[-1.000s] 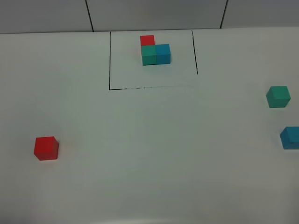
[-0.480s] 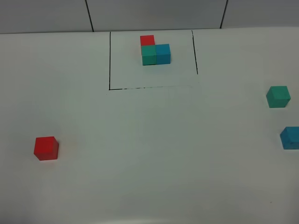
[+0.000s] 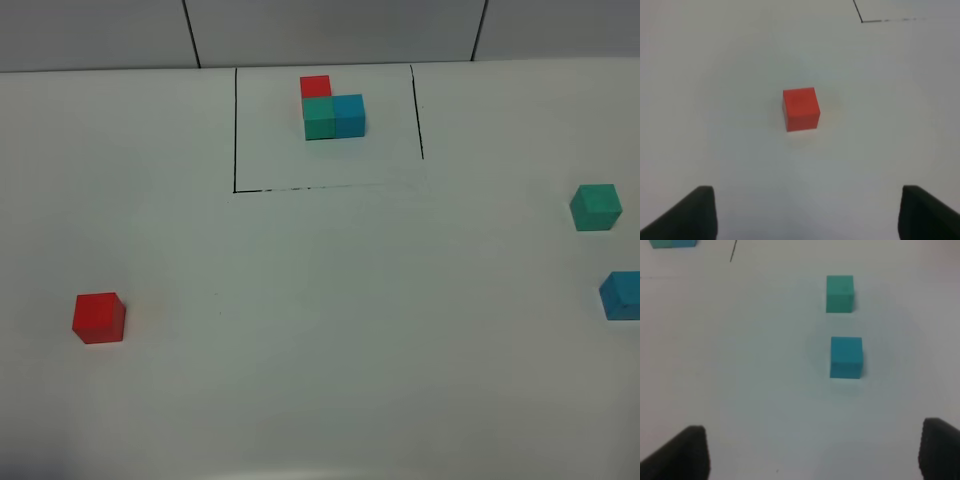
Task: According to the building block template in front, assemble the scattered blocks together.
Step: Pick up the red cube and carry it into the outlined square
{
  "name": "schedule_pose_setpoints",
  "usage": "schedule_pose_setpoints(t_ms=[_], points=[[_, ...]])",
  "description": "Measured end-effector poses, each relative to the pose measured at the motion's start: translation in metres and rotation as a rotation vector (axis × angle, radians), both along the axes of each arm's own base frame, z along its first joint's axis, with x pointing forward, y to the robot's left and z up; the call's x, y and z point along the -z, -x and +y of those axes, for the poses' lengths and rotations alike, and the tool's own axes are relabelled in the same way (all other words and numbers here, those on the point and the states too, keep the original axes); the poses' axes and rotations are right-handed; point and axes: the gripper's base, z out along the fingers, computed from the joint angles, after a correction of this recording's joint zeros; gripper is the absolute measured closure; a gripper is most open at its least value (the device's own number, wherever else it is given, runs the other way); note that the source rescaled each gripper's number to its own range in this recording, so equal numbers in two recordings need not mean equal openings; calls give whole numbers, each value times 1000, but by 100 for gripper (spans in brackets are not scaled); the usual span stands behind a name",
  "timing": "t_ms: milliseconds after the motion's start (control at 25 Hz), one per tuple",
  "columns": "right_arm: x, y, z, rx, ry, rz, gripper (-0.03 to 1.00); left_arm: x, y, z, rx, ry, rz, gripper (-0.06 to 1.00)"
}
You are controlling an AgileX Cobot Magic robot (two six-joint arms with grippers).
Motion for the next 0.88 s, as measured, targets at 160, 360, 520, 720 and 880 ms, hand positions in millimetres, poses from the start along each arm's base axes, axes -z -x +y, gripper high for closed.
schedule_pose_setpoints(t_ms=[160,360,520,720,880], points=[[0,0,0,0,0,0,16,0,-16,0,-2,-5,92,26],[0,0,0,0,-1,0,16,-13,-37,2,-13,-36,128,26],[0,0,0,0,-1,0,16,-15,-61,2,-17,-51,180,26],[0,0,0,0,-1,0,16,-6,-91,2,-18,-54,284,26],[0,0,0,0,-1,0,16,2,-116,1,-21,-55,369,26]])
